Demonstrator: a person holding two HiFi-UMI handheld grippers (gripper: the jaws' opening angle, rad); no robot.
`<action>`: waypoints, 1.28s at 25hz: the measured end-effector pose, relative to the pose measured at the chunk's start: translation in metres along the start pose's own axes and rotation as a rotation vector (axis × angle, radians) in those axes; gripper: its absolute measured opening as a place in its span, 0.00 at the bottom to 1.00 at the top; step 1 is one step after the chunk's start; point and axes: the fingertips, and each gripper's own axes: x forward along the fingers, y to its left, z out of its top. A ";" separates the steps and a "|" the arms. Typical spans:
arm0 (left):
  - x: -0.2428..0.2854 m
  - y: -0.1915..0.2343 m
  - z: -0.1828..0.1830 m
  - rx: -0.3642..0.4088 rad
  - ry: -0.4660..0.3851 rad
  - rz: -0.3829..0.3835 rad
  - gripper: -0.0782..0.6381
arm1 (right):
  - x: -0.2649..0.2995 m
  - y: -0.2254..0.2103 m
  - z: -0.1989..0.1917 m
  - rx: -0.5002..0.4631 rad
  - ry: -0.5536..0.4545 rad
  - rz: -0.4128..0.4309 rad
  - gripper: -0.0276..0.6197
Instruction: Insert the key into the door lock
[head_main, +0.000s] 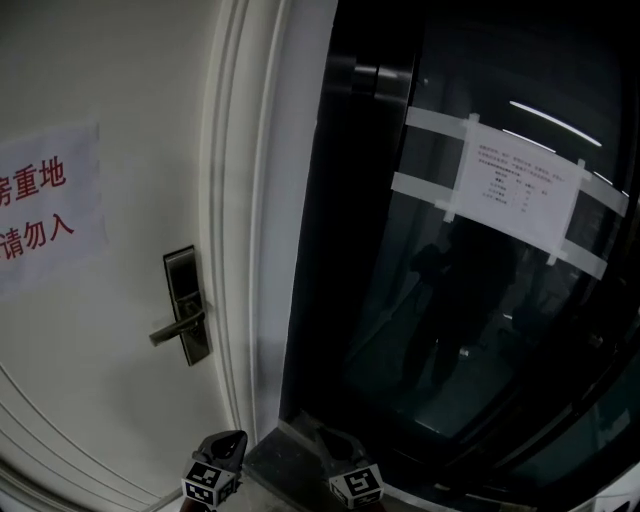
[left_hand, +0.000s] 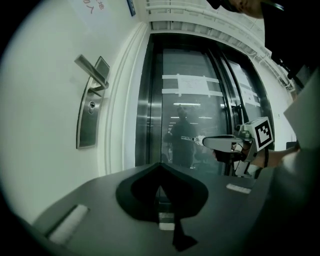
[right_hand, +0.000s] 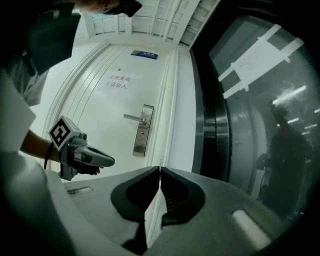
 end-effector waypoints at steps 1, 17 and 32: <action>0.001 0.009 0.000 0.007 -0.008 0.015 0.11 | 0.010 0.001 0.002 -0.019 -0.004 0.013 0.06; -0.039 0.101 -0.004 -0.019 -0.031 0.225 0.11 | 0.120 0.049 0.088 -0.352 -0.104 0.243 0.06; -0.084 0.143 -0.007 -0.047 -0.045 0.405 0.11 | 0.181 0.079 0.123 -0.658 -0.185 0.315 0.06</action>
